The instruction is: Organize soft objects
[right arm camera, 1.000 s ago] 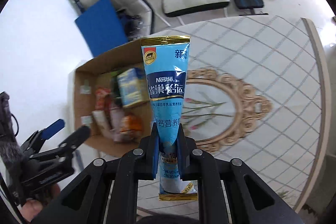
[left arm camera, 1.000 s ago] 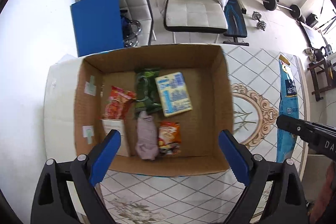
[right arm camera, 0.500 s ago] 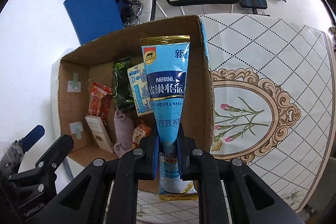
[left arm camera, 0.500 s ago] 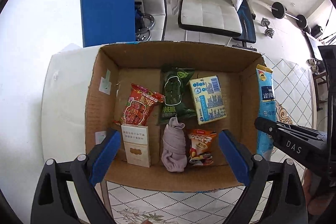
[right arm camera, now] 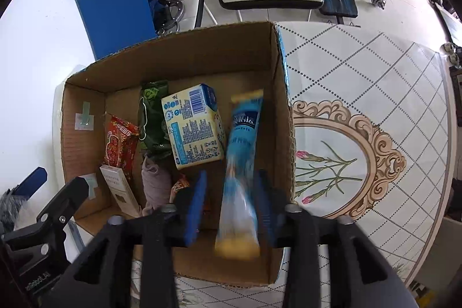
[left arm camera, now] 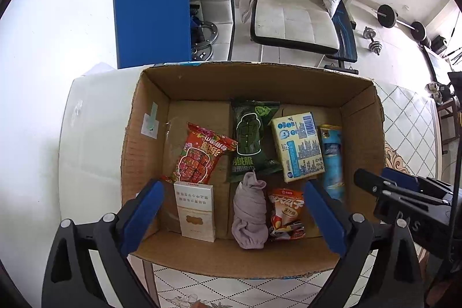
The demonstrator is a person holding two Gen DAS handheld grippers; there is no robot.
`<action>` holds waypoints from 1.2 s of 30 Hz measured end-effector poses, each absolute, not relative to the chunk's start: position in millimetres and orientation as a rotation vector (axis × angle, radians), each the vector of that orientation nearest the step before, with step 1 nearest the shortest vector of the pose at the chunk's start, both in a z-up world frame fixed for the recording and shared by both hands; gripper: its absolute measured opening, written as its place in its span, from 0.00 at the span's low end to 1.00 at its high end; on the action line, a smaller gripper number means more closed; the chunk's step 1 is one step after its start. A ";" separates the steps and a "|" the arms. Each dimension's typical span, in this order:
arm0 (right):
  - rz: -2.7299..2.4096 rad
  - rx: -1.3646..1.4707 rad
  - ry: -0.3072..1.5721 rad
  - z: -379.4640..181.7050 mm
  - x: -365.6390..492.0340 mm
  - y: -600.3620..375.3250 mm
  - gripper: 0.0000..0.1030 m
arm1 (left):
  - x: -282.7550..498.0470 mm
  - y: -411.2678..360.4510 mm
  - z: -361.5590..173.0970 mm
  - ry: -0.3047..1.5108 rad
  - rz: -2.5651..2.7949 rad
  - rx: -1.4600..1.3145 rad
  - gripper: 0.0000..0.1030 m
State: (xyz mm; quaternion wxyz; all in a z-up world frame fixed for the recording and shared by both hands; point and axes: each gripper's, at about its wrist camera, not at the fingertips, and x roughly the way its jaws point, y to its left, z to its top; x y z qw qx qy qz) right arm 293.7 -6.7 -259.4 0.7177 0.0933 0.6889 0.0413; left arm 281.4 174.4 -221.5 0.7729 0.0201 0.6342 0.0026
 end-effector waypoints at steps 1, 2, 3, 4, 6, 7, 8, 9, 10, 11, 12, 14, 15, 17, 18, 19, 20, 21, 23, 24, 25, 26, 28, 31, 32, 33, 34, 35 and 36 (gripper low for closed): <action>0.091 0.203 1.516 -256.2 292.5 -6.5 0.65 | 280.7 174.9 -220.4 1.375 0.003 0.041 0.96; 0.079 0.185 1.507 -251.9 290.5 -5.9 0.68 | 280.1 175.0 -219.0 1.374 0.000 0.039 0.96; 0.074 0.170 1.499 -247.7 288.3 -5.3 0.68 | 279.3 175.2 -217.0 1.371 -0.002 0.038 0.96; 0.069 0.163 1.492 -243.6 285.7 -5.1 0.68 | 278.0 175.7 -214.5 1.368 -0.001 0.038 0.96; 0.059 0.143 1.482 -236.0 280.9 -4.3 0.72 | 274.6 176.6 -209.2 1.362 -0.001 0.034 0.96; 0.055 0.130 1.473 -231.8 277.6 -4.1 0.80 | 272.2 177.3 -205.9 1.360 -0.002 0.029 0.96; 0.050 0.123 1.464 -226.4 272.6 -4.4 0.87 | 269.6 177.7 -202.3 1.355 -0.002 0.023 0.96; 0.052 0.121 1.457 -221.9 268.4 -4.8 0.89 | 267.2 177.9 -198.8 1.351 -0.005 0.020 0.96; 0.053 0.118 1.452 -217.9 264.9 -5.7 0.90 | 263.8 177.6 -194.2 1.347 -0.008 0.019 0.96; 0.052 0.116 1.445 -212.5 259.5 -7.1 0.90 | 260.3 176.9 -189.5 1.341 -0.011 0.020 0.96; 0.050 0.116 1.435 -206.2 253.5 -8.9 0.91 | 255.7 176.1 -183.4 1.333 -0.014 0.022 0.96; 0.044 0.109 1.411 -193.2 242.4 -12.0 0.91 | 244.4 173.4 -168.7 1.313 -0.017 0.032 0.96; 0.041 0.106 1.396 -185.0 235.8 -13.8 0.91 | 239.4 172.1 -162.1 1.303 -0.019 0.035 0.96; 0.041 0.104 1.360 -164.5 220.8 -18.4 0.91 | 223.6 170.3 -141.8 1.271 -0.024 0.027 0.96; 0.043 0.102 1.339 -153.6 212.6 -20.5 0.91 | 216.8 169.8 -133.4 1.257 -0.028 0.022 0.96; 0.042 0.103 1.321 -142.4 204.2 -23.2 0.91 | 209.2 169.2 -123.1 1.243 -0.035 0.018 0.96; 0.040 0.110 1.295 -127.8 192.1 -27.5 0.91 | 199.7 168.0 -111.0 1.226 -0.037 0.017 0.96; 0.038 0.108 1.272 -116.0 182.2 -29.8 0.91 | 190.6 167.0 -100.1 1.208 -0.035 0.017 0.96; 0.026 0.099 1.235 -94.2 164.6 -33.9 0.91 | 176.0 164.9 -81.8 1.180 -0.032 0.016 0.96; 0.025 0.099 1.220 -83.5 155.8 -36.3 0.91 | 167.3 164.1 -72.1 1.165 -0.034 0.012 0.96; 0.027 0.101 1.203 -72.7 145.9 -38.7 0.91 | 159.5 163.1 -63.4 1.154 -0.036 0.014 0.96; 0.026 0.104 1.183 -59.8 134.4 -41.7 0.91 | 151.1 162.0 -54.2 1.141 -0.039 0.021 0.96; 0.023 0.102 1.155 -42.6 119.4 -44.4 0.91 | 137.7 161.0 -40.0 1.121 -0.031 0.027 0.96; 0.019 0.098 1.117 -15.5 95.9 -48.5 0.91 | 118.4 160.4 -22.9 1.101 -0.031 0.019 0.96; 0.025 0.099 1.108 -7.4 89.4 -49.5 0.91 | 112.6 159.0 -17.6 1.100 -0.040 0.018 0.96; 0.029 0.097 1.101 -0.5 83.8 -50.2 0.91 | 108.1 157.6 -13.7 1.098 -0.046 0.019 0.96; 0.030 0.100 1.093 6.8 77.1 -51.7 0.91 | 103.1 156.1 -9.2 1.093 -0.048 0.023 0.96; 0.034 0.100 1.088 12.2 72.4 -52.6 0.91 | 97.7 154.2 -3.6 1.084 -0.052 0.029 0.96; 0.036 0.094 1.084 17.2 67.3 -52.7 0.91 | 93.0 152.2 1.0 1.076 -0.059 0.030 0.96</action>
